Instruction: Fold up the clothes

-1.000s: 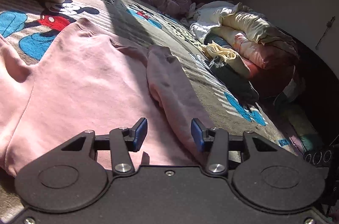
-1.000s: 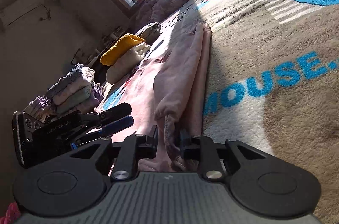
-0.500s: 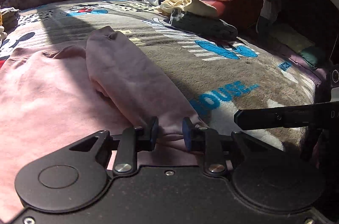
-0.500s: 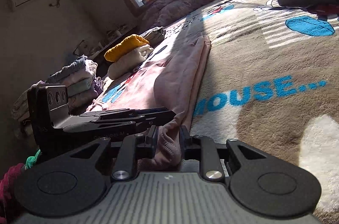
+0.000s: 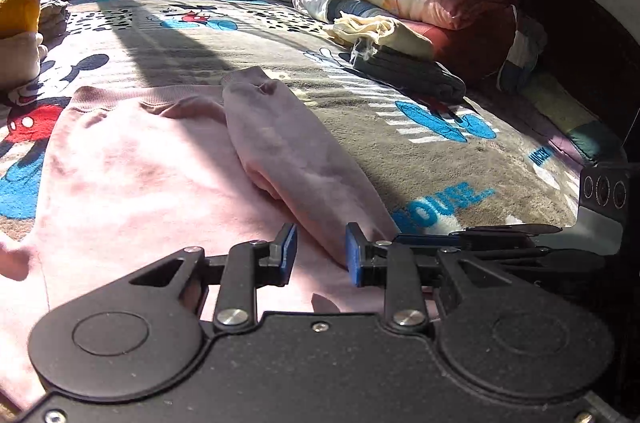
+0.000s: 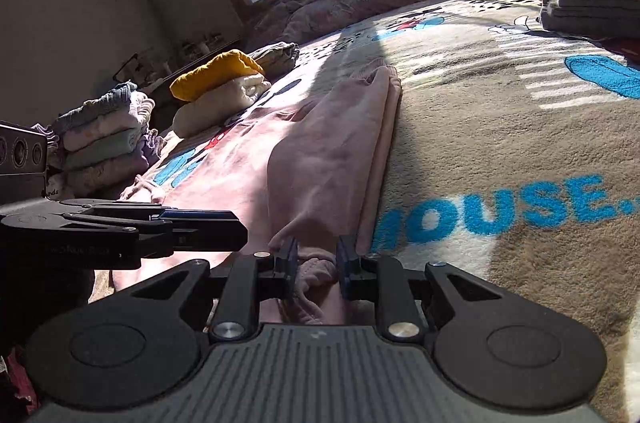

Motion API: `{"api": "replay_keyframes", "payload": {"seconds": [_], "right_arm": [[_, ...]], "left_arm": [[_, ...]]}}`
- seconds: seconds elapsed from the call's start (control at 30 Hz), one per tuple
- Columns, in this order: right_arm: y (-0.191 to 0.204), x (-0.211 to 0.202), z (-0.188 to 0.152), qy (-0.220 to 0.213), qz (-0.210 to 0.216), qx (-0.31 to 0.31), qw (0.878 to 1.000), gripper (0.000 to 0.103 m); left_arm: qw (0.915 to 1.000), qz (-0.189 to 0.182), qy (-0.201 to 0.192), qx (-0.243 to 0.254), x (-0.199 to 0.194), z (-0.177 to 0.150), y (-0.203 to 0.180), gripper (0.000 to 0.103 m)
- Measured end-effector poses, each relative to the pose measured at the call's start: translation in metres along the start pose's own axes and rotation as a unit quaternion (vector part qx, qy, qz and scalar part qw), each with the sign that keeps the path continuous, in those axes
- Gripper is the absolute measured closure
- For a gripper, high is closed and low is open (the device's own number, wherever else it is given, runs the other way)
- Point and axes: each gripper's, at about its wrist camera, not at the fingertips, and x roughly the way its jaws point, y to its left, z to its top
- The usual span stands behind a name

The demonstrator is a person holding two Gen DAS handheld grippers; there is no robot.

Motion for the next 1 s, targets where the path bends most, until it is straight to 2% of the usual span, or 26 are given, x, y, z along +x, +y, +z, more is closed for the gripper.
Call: {"api": "replay_keyframes", "payload": {"seconds": [0.07, 0.17, 0.23, 0.37, 0.5, 0.53, 0.57, 0.6, 0.63, 0.67, 0.73, 0.77, 0.87, 1.0], "right_arm": [[0.002, -0.002, -0.002, -0.003, -0.001, -0.007, 1.000, 0.080], [-0.001, -0.004, -0.004, -0.010, 0.003, 0.004, 1.000, 0.081], [-0.001, -0.004, -0.004, -0.010, 0.002, 0.004, 1.000, 0.081], [0.001, -0.001, -0.005, -0.005, -0.005, -0.006, 1.000, 0.081], [0.004, -0.002, -0.004, -0.005, -0.008, -0.008, 1.000, 0.081], [0.005, -0.003, -0.004, -0.007, -0.010, -0.014, 1.000, 0.081], [0.008, -0.005, -0.003, -0.008, -0.014, -0.023, 1.000, 0.081], [0.012, -0.006, -0.003, -0.009, -0.019, -0.036, 0.999, 0.081], [0.015, -0.008, -0.004, -0.008, -0.024, -0.048, 0.999, 0.081], [0.019, -0.010, -0.005, -0.004, -0.030, -0.062, 0.998, 0.081], [0.024, -0.013, -0.008, 0.004, -0.041, -0.083, 0.996, 0.081], [0.025, -0.015, -0.010, 0.006, -0.046, -0.092, 0.995, 0.081], [0.032, -0.022, -0.016, 0.005, -0.061, -0.110, 0.992, 0.080], [0.043, -0.042, -0.022, -0.015, -0.059, -0.125, 0.990, 0.080]], "left_arm": [[0.9994, 0.004, -0.030, -0.018, 0.001, 0.012, 0.005, 0.079], [0.9988, 0.015, -0.047, 0.005, 0.022, 0.023, 0.000, 0.079], [0.9988, 0.031, -0.024, 0.028, 0.042, 0.023, -0.003, 0.079], [0.9955, 0.062, 0.052, 0.048, 0.074, 0.019, -0.005, 0.078], [0.9941, 0.067, 0.029, 0.080, 0.068, 0.024, -0.023, 0.077], [0.9936, 0.068, 0.022, 0.088, 0.066, 0.025, -0.027, 0.075], [0.9903, 0.071, 0.039, 0.113, 0.072, 0.021, -0.033, 0.070], [0.9849, 0.083, 0.068, 0.136, 0.080, 0.013, -0.034, 0.062], [0.9799, 0.100, 0.074, 0.156, 0.086, 0.007, -0.034, 0.055], [0.9823, 0.102, 0.073, 0.139, 0.088, 0.010, -0.029, 0.050], [0.9887, 0.099, 0.066, 0.091, 0.080, 0.017, -0.018, 0.055], [0.9899, 0.104, 0.056, 0.079, 0.072, 0.017, -0.016, 0.061], [0.9918, 0.118, 0.028, 0.042, 0.046, 0.015, -0.009, 0.064], [0.9906, 0.136, -0.010, -0.008, 0.011, 0.014, 0.000, 0.064]]}}
